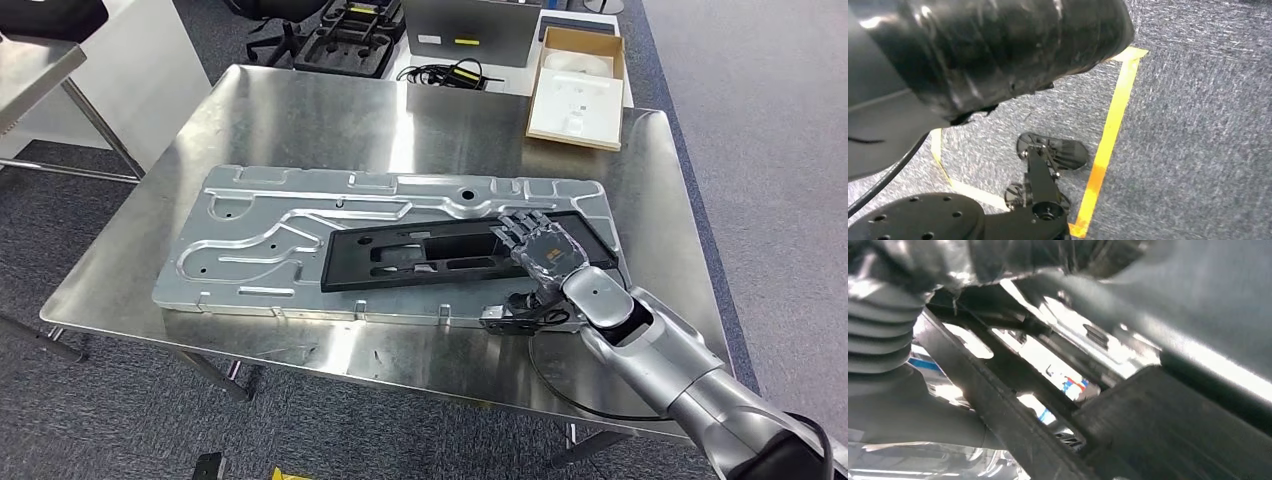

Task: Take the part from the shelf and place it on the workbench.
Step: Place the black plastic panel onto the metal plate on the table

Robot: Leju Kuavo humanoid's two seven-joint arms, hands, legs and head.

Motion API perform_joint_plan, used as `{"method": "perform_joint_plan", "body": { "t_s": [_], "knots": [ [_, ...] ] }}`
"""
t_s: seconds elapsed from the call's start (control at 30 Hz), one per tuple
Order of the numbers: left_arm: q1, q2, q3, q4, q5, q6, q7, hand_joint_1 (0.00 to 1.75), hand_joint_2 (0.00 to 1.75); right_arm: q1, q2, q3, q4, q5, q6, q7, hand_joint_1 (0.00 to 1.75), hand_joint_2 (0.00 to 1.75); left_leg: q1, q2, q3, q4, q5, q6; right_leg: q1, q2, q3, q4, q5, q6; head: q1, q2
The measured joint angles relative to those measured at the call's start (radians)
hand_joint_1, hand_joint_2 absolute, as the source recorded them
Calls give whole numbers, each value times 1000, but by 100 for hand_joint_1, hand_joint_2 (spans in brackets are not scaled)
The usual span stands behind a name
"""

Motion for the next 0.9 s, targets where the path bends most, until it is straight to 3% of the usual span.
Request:
{"method": "perform_joint_plan", "body": {
  "t_s": [0.07, 0.1, 0.2, 0.23, 0.27, 0.3, 0.4, 0.47, 0.57, 0.63, 0.7, 0.73, 0.77, 0.8, 0.83, 0.9],
  "knots": [
    [-1, 0, -1, 0, -11, 13, 12, 0, 0, 3, -2, -4, 0, -29, -9, 9, 0, 0, 7, 2, 15, -28, 15, 14, 0, 0, 6, -3, -5, 8, 2, 0],
    [-1, 0, -1, 0, -13, 16, 16, 0, 0, 5, -3, -8, -3, -49, -16, 16, 0, 0, 9, 5, 22, -45, 24, 19, 1, 0, -1, 15, -23, 8, 4, 0],
    [-1, 0, -1, 0, -16, 16, 21, 0, 0, 17, -9, -29, -31, -124, -37, 43, 0, 0, 10, 11, 23, -62, 37, 24, -2, 1, -73, 179, -121, 9, 8, 0],
    [-1, 0, -2, 0, -17, 15, 22, 0, 0, 24, -12, -38, -47, -150, -42, 52, 0, 0, 10, 11, 20, -60, 38, 23, -5, 1, -94, 230, -139, 12, 9, 0],
    [-1, 0, -2, 0, -19, 15, 23, 0, 0, 31, -16, -48, -65, -172, -45, 60, 0, 0, 11, 11, 15, -56, 39, 21, -10, 0, -101, 250, -136, 16, 9, 0],
    [0, 0, -2, 0, -19, 15, 23, 0, 0, 35, -20, -56, -83, -191, -49, 66, 0, 0, 13, 11, 10, -50, 39, 17, -16, 0, -91, 234, -115, 21, 8, 0],
    [0, 2, -3, 0, -20, 14, 23, 0, 0, 42, -27, -80, -145, -246, -71, 77, 0, 0, 20, 9, -13, -19, 34, -8, -33, 5, -13, 81, -40, 40, 9, 0],
    [1, 6, -5, 0, -19, 14, 23, 0, 0, 49, -29, -101, -202, -293, -84, 83, 0, 0, 18, 4, -28, 4, 34, -27, -30, 16, -6, 57, -34, 29, 7, 0],
    [6, 4, -8, 0, -18, 11, 23, 0, 0, 52, -31, -128, -293, -343, -90, 88, 0, 0, 24, 3, -49, 21, 33, -41, -21, 19, -32, 72, -24, -7, 4, 0],
    [8, 0, -8, 0, -17, 8, 23, 0, 0, 51, -31, -140, -351, -352, -100, 91, 0, 0, 28, 10, -78, 83, -28, -40, -13, 15, -50, 73, -10, -29, 2, 0],
    [8, -1, -8, 0, -16, 7, 23, 0, 0, 52, -31, -152, -402, -352, -110, 93, 0, 0, 23, 13, -118, 214, -122, -32, 0, 12, -70, 73, 6, -45, 2, 0],
    [8, -1, -8, 0, -16, 7, 23, 0, 0, 54, -31, -156, -422, -351, -113, 94, 0, 0, 18, 13, -131, 277, -155, -27, 7, 12, -81, 73, 14, -50, 2, 0],
    [8, -1, -8, 0, -15, 6, 24, 0, 0, 57, -31, -159, -441, -350, -114, 94, 0, 0, 11, 12, -133, 316, -168, -19, 14, 11, -92, 73, 22, -54, 2, 0],
    [8, -1, -8, 0, -14, 7, 24, 0, 0, 60, -31, -161, -460, -349, -115, 95, 0, 0, 2, 12, -118, 320, -162, -10, 20, 11, -103, 73, 30, -57, 2, 0],
    [8, -2, -8, 0, -14, 7, 25, 0, 0, 63, -31, -164, -477, -347, -116, 94, 0, 0, -9, 12, -85, 289, -142, 0, 24, 11, -114, 73, 38, -59, 2, 0],
    [5, -1, -9, 0, -13, 7, 27, 0, 0, 66, -31, -168, -511, -343, -118, 93, 0, 0, -32, 12, 18, 149, -111, 26, 28, 11, -131, 73, 55, -60, 2, 0]
  ]
}}
